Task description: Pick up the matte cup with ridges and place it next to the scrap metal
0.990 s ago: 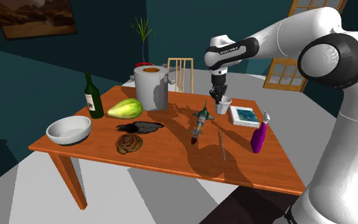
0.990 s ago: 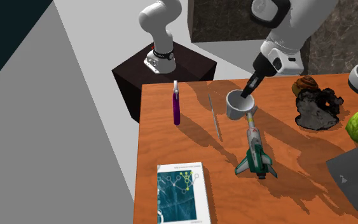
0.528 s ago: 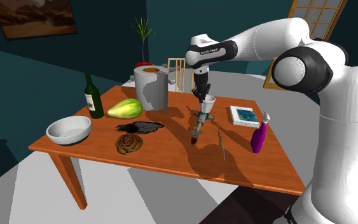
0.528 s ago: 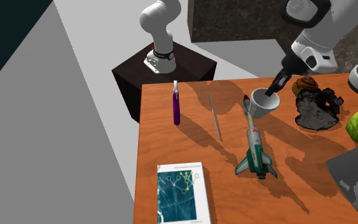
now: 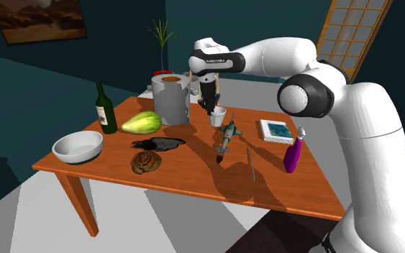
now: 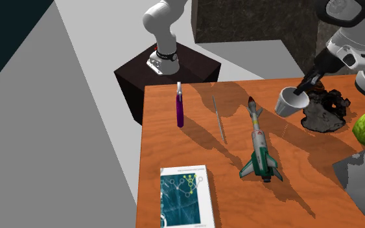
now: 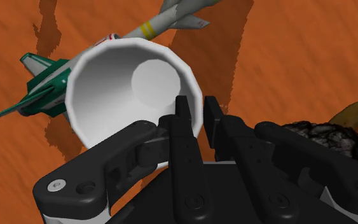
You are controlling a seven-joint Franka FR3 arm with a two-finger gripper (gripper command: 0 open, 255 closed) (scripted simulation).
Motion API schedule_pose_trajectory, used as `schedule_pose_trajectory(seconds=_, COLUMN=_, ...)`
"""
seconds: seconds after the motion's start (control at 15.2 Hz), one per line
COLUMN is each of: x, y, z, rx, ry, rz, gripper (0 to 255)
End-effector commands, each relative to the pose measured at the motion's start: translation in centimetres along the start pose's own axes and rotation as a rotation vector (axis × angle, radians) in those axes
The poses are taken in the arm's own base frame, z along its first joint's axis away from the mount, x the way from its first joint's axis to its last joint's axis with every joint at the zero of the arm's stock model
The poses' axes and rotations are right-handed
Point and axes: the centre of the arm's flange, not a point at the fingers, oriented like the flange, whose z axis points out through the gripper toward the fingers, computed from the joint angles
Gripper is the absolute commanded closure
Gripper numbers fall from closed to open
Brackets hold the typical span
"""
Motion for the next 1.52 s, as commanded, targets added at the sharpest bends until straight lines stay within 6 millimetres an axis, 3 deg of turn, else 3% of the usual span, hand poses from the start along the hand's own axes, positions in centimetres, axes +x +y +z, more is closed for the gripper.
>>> schedule_pose_trajectory(seconds=0.0, x=0.3, y=-0.5, z=0.6, rx=0.000, ry=0.000, rz=0.001, gripper=255)
schedule_pose_trajectory(seconds=1.45, x=1.9, y=-1.7, z=12.0, rx=0.000, ry=0.000, rz=0.001, gripper=255)
